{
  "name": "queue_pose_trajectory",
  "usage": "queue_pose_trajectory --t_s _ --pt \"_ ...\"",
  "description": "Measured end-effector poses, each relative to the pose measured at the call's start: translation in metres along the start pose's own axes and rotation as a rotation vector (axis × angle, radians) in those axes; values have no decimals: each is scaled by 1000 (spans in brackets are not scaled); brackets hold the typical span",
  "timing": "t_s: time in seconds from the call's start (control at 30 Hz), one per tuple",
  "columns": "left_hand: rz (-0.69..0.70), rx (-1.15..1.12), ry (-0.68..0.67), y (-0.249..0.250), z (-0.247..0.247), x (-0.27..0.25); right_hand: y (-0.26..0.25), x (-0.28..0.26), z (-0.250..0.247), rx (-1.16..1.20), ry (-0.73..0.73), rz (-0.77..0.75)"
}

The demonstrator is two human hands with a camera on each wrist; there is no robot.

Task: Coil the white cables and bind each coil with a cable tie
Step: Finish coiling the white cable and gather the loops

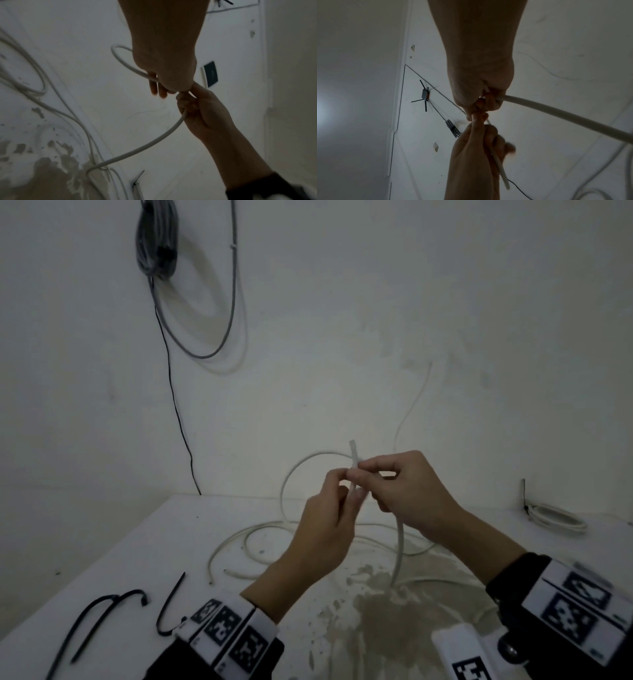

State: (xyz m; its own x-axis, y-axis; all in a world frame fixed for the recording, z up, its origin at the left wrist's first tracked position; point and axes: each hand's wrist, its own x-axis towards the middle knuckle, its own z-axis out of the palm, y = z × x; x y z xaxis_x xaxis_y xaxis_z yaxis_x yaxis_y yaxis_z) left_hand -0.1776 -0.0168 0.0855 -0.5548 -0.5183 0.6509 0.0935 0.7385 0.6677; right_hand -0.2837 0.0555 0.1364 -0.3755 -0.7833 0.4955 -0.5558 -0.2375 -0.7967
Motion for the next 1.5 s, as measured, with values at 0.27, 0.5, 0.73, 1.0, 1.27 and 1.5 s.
queue_pose_trajectory --t_s 0.27,0.5,0.73,1.0,1.27,1.5 --pt "-353 -365 -144 2 -18 -8 -14 8 -2 555 91 259" --pt "-457 -766 63 12 -34 11 -10 -16 12 585 -68 178" --pt "-391 -527 -27 8 -31 9 4 -23 25 439 52 182" --pt "-505 -618 -17 -3 -27 12 14 -31 41 242 213 202" --pt "-514 -1157 241 -7 -26 19 31 -44 56 204 165 211" --pt "-557 -1172 -253 -10 -44 9 26 -29 27 179 -93 258"
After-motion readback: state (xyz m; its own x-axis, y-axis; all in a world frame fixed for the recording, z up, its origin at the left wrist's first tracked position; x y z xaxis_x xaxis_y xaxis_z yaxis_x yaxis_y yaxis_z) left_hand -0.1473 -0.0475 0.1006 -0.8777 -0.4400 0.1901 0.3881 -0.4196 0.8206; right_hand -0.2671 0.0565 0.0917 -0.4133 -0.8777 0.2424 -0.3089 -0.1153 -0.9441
